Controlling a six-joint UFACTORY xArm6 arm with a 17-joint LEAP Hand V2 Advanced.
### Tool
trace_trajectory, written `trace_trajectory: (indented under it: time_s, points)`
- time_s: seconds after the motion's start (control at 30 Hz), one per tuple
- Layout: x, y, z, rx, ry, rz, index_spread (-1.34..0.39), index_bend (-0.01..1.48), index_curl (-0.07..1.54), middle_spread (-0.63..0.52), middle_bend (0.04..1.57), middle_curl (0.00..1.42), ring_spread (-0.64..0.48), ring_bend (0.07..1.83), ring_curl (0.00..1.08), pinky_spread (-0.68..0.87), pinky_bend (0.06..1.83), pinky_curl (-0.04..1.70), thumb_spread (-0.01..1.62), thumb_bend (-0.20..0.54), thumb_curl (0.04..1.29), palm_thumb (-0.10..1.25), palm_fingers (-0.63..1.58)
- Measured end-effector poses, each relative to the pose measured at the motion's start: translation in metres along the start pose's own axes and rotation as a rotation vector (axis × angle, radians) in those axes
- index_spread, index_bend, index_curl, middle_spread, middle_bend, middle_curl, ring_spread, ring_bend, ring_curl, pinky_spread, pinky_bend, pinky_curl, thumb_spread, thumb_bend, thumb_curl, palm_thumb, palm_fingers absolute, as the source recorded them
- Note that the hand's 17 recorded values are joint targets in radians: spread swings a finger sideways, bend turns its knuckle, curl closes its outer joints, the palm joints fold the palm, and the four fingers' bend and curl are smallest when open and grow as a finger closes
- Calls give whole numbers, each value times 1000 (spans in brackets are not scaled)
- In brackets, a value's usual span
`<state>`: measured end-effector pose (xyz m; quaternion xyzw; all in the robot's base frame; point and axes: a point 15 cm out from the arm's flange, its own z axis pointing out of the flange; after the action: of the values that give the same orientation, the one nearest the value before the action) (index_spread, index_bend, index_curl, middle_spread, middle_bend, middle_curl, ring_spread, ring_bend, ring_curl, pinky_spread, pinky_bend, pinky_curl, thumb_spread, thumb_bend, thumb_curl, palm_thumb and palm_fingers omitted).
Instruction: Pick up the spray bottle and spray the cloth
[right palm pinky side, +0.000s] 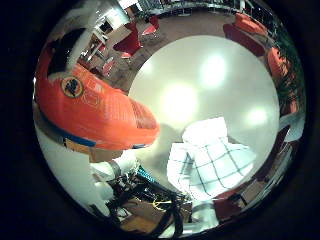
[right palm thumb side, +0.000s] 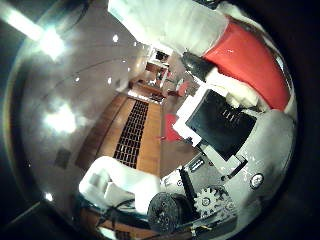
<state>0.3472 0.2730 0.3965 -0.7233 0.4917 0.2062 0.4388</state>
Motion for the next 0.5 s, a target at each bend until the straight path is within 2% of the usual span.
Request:
trace_trajectory:
  time_s: [0.3,0.5]
  points:
    - [28,1,29,112,-117,1,-213,1158,762,-101,1403,678,-223,1348,810,-192,1035,1392,770,-19,859,1023,1130]
    - [59,0,46,129,-92,-26,-214,1153,764,-101,1404,678,-223,1349,810,-192,1036,1392,768,-18,863,1015,1128]
